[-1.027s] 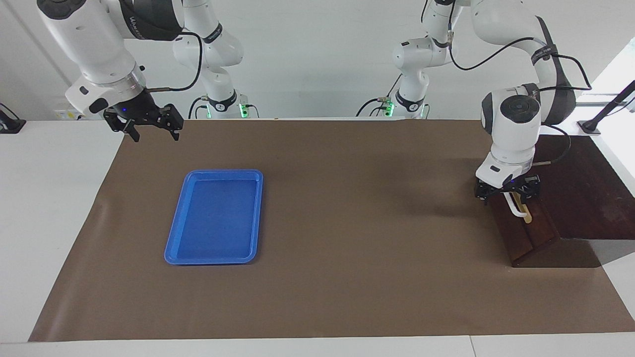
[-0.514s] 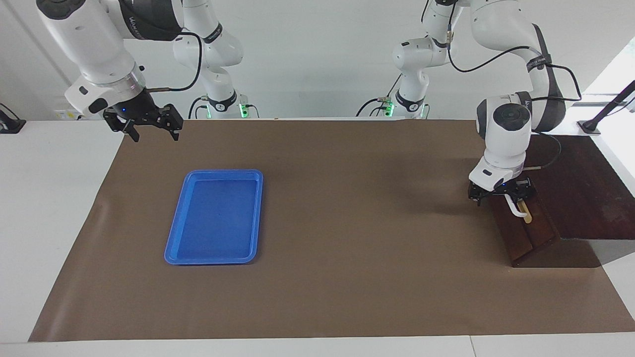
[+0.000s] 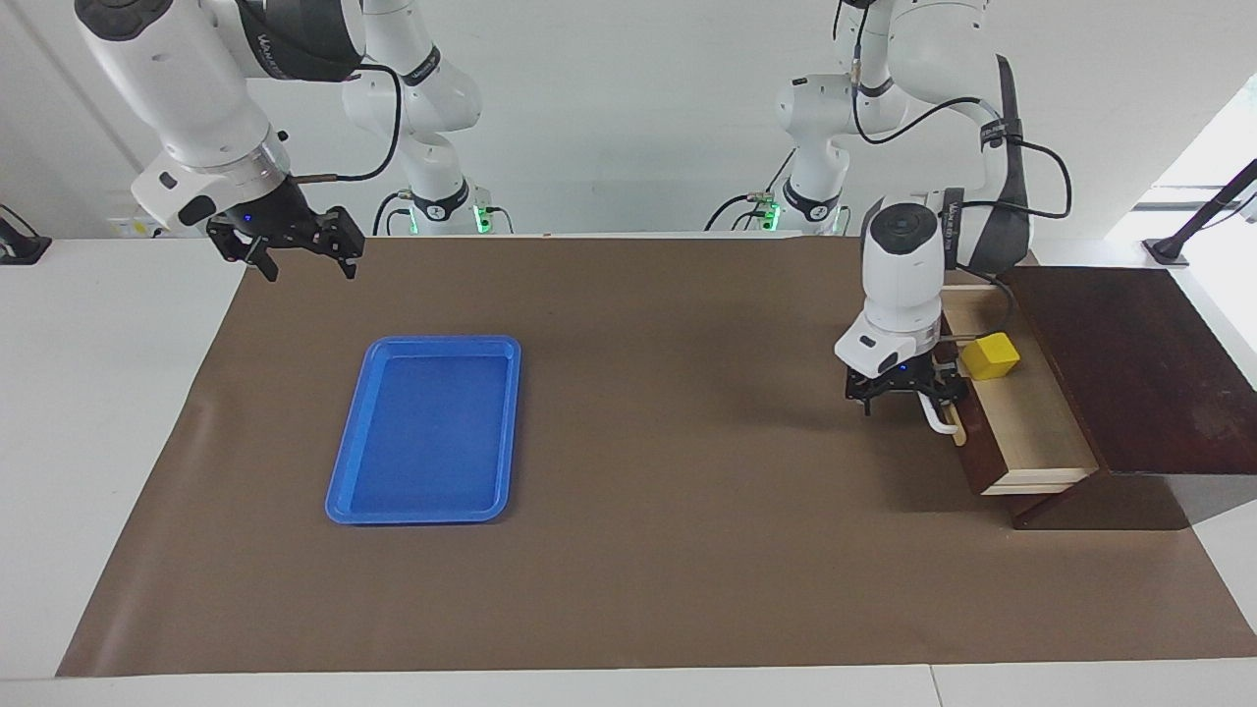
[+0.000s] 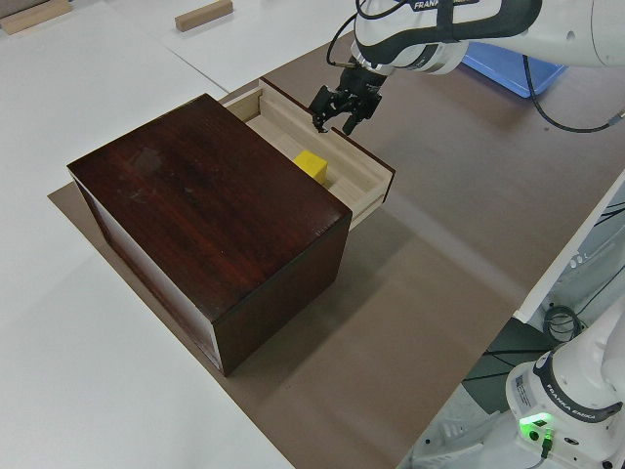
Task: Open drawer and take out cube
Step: 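Pull the drawer open toward the robot with the left gripper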
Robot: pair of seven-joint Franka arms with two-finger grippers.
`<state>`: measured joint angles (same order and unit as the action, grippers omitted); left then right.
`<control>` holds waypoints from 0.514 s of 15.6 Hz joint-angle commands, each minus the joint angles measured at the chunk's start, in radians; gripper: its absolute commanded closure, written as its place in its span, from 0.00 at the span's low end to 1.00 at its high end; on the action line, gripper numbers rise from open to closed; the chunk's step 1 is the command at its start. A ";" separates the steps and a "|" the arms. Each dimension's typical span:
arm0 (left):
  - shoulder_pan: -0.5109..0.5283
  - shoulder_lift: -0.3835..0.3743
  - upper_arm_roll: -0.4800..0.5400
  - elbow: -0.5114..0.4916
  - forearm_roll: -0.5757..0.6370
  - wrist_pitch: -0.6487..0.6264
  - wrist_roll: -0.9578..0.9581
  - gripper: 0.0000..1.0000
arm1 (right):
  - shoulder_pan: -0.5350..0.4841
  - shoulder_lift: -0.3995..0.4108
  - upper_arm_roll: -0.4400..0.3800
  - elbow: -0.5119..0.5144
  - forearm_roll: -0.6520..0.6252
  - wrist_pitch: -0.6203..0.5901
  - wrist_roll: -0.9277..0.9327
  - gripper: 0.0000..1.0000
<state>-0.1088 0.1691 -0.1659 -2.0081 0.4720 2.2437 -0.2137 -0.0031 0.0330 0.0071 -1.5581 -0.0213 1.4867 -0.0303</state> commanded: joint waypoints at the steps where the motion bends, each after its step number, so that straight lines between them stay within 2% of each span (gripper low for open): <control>1: -0.058 0.010 0.008 0.032 -0.004 -0.042 -0.027 0.00 | -0.017 -0.024 0.008 -0.030 0.017 0.010 -0.029 0.00; 7: -0.075 0.012 0.008 0.055 -0.052 -0.078 -0.027 0.00 | -0.017 -0.025 0.008 -0.031 0.017 0.009 -0.033 0.00; 8: -0.069 0.013 0.008 0.101 -0.067 -0.113 -0.026 0.00 | -0.017 -0.025 0.008 -0.034 0.015 0.010 -0.033 0.00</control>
<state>-0.1550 0.1693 -0.1643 -1.9791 0.4435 2.1922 -0.2337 -0.0031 0.0315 0.0071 -1.5603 -0.0211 1.4867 -0.0307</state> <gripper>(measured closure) 0.000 0.000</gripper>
